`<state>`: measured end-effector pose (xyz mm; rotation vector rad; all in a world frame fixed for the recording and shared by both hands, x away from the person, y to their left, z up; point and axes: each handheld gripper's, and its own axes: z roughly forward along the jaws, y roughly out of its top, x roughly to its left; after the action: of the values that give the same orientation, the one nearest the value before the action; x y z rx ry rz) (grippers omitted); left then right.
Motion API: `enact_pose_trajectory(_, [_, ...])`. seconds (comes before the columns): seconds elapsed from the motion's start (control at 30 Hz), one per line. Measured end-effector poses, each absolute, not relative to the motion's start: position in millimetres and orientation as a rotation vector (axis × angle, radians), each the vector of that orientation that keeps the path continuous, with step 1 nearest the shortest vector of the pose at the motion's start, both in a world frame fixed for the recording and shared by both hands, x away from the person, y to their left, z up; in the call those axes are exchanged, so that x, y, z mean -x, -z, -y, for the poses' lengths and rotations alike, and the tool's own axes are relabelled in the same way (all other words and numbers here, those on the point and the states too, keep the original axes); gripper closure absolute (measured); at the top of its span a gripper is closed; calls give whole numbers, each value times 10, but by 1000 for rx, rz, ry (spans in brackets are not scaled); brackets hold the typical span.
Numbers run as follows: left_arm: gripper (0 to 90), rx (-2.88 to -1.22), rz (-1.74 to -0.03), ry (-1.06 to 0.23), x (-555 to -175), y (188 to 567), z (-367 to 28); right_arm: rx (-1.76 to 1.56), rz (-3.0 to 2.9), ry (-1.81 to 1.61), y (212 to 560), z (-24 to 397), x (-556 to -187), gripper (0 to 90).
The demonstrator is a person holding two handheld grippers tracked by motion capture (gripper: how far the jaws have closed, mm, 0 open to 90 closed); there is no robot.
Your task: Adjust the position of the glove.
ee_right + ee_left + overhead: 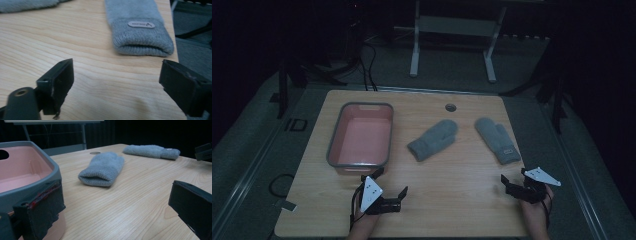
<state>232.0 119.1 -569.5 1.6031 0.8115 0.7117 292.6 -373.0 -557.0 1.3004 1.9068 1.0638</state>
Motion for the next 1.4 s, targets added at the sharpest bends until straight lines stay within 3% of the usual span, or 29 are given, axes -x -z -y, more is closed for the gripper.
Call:
enact_pose_trajectory(0.23, [4, -1601, -814, -709, -2321, 5695, -1196, -1269, -1886, -1056, 5546, 3682, -2899, 143])
enact_pose_trajectory(0.7, [3, -1605, -806, -707, -2319, 5695, -1193, -1253, -1989, -1136, 5168, 3430, -3040, 137])
enact_pose_trajectory(1.4, [3, -1609, -802, -701, -2320, 5694, -1194, -1109, -2065, -1099, 4884, 2642, -3430, 135])
